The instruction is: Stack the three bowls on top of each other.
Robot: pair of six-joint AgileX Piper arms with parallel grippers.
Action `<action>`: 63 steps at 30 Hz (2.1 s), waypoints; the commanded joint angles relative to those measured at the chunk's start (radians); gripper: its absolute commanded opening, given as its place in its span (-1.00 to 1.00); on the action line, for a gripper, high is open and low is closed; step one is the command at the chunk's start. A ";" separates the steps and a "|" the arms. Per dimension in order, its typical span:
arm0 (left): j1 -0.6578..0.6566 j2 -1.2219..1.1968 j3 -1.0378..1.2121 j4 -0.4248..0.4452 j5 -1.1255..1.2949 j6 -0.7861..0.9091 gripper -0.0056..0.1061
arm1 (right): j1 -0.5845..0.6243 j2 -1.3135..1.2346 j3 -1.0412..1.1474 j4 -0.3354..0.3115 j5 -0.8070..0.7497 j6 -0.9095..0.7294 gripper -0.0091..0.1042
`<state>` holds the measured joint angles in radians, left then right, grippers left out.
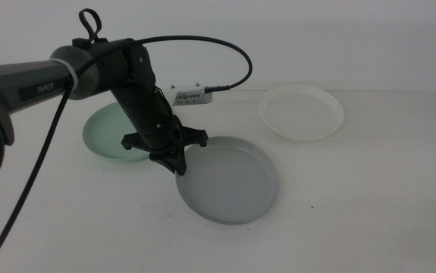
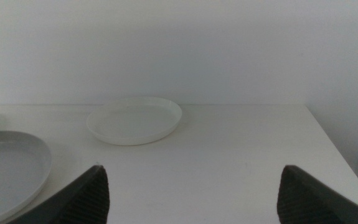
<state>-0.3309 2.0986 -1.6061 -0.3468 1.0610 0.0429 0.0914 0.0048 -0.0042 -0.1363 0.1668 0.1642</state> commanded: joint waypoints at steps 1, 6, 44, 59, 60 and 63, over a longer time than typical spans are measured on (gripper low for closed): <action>-0.004 0.004 -0.012 0.024 0.001 -0.024 -0.93 | -0.005 -0.005 0.004 -0.007 -0.008 -0.003 0.78; -0.004 0.023 -0.012 0.016 -0.004 -0.016 -0.93 | -0.005 -0.005 0.004 -0.007 -0.008 -0.003 0.78; 0.172 -0.289 -0.012 0.469 -0.082 -0.227 0.78 | -0.005 -0.005 0.004 -0.007 -0.008 -0.003 0.78; 0.350 0.082 -0.309 0.314 -0.111 -0.043 0.78 | -0.005 -0.005 0.004 -0.007 -0.008 -0.003 0.78; 0.350 0.107 -0.320 0.314 -0.127 -0.034 0.78 | -0.005 -0.005 0.004 -0.007 -0.008 -0.003 0.78; 0.350 0.166 -0.323 0.287 -0.185 -0.020 0.78 | -0.005 -0.005 0.004 -0.007 -0.008 -0.003 0.78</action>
<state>0.0179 2.2402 -1.9185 -0.0379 0.9098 0.0126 0.0914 0.0048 -0.0042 -0.1363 0.1668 0.1642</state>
